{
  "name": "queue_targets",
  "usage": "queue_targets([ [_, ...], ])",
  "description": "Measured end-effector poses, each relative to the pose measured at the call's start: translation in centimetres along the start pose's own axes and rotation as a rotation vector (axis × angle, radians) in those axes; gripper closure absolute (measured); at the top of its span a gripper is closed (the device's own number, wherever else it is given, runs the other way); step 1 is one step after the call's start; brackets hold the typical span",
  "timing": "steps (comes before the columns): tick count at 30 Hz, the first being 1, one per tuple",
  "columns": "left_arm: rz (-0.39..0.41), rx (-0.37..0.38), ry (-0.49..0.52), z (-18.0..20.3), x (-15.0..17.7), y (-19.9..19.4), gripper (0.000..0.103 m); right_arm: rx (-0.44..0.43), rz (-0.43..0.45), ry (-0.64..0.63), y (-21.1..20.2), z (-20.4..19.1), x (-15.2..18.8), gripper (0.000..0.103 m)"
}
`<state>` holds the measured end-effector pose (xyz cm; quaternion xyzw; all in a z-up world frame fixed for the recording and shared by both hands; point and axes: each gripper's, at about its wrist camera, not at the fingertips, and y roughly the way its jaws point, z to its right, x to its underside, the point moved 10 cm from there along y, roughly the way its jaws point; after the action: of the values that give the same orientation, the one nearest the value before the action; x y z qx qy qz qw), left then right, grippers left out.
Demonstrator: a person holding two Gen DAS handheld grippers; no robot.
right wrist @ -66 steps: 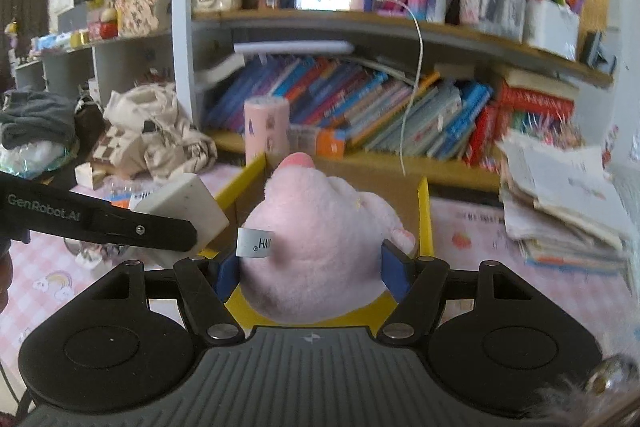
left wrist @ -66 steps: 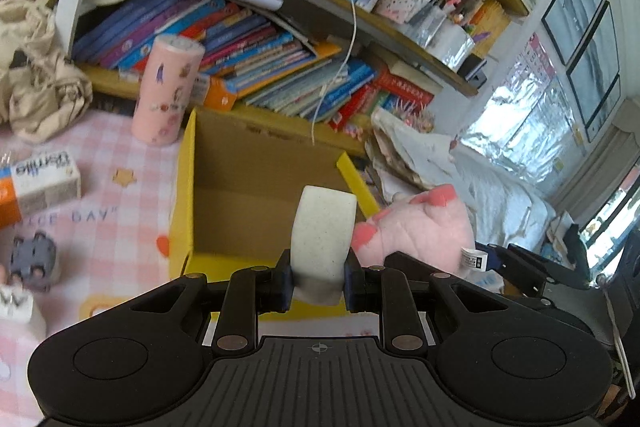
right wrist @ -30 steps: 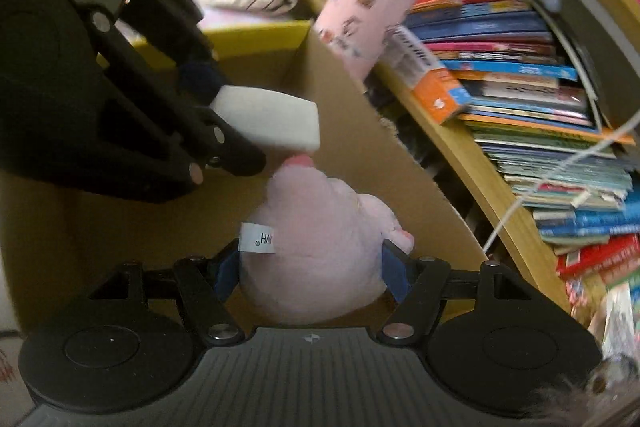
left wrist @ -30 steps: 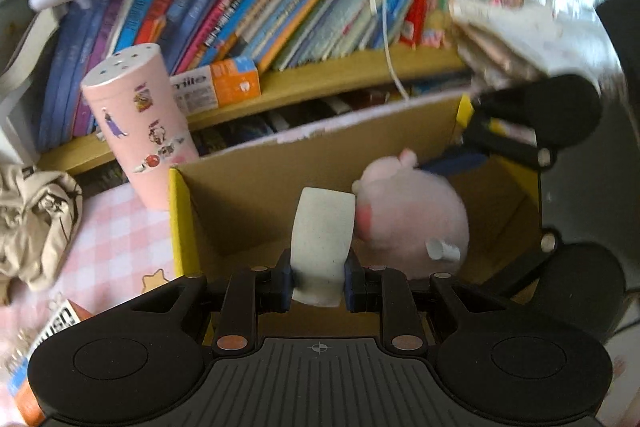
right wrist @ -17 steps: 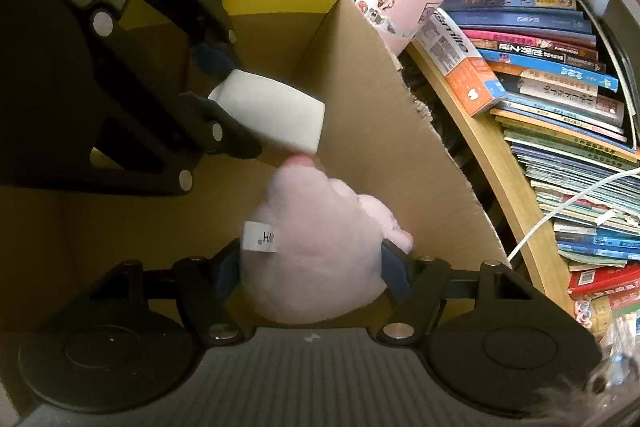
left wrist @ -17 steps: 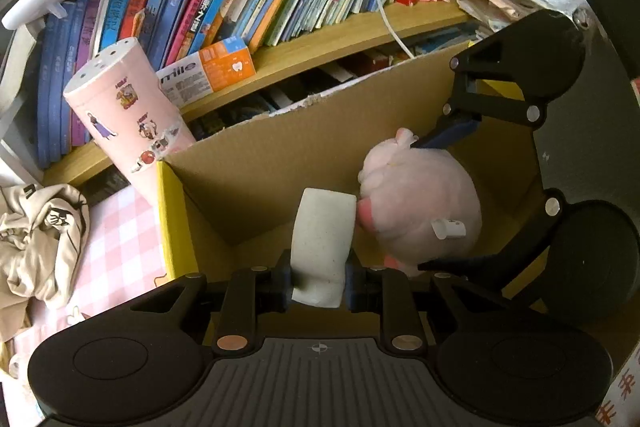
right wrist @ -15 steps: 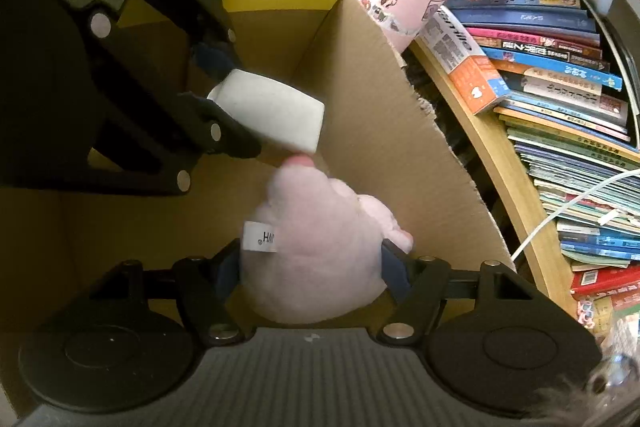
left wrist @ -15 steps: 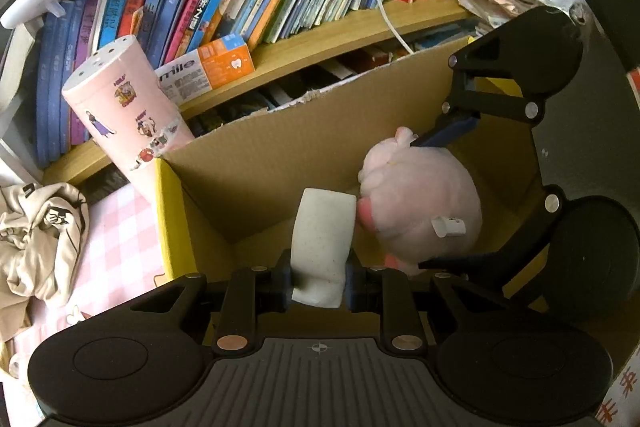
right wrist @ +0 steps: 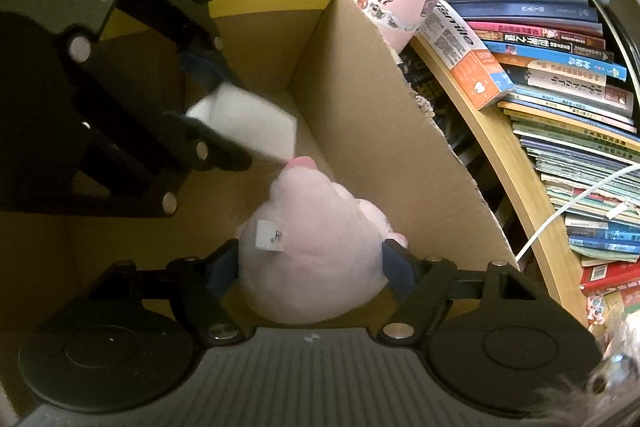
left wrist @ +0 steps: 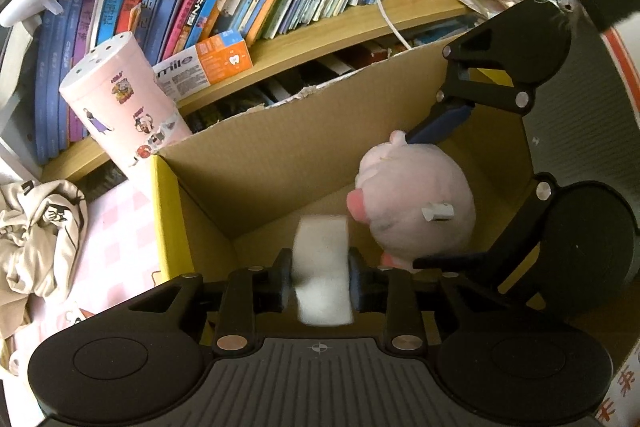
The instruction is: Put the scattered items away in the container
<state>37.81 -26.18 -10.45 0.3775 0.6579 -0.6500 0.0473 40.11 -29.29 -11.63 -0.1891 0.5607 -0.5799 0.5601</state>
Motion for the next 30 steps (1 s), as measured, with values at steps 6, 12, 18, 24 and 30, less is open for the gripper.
queue_targets([
  [6, 0.044, -0.02, -0.016, -0.2, -0.4, -1.3, 0.027, -0.005, 0.017, 0.017, -0.7, -0.2, -0.2, 0.017],
  [12, 0.108, -0.048, -0.045, -1.2, -0.3, -3.7, 0.018, 0.011, 0.042, 0.023, -1.9, -0.5, -0.2, 0.015],
  [18, 0.178, -0.064, -0.091, -2.0, -0.1, -6.5, 0.014, 0.045, 0.093, 0.071, -4.0, -0.8, -0.6, 0.015],
  [24, 0.236, -0.057, -0.118, -2.2, 0.5, -9.1, 0.013, 0.098, 0.134, 0.11, -6.3, -1.3, -1.1, 0.015],
  [30, 0.284, -0.034, -0.128, -1.8, 1.8, -11.9, 0.012, 0.165, 0.162, 0.172, -9.0, -1.9, -0.6, 0.015],
])
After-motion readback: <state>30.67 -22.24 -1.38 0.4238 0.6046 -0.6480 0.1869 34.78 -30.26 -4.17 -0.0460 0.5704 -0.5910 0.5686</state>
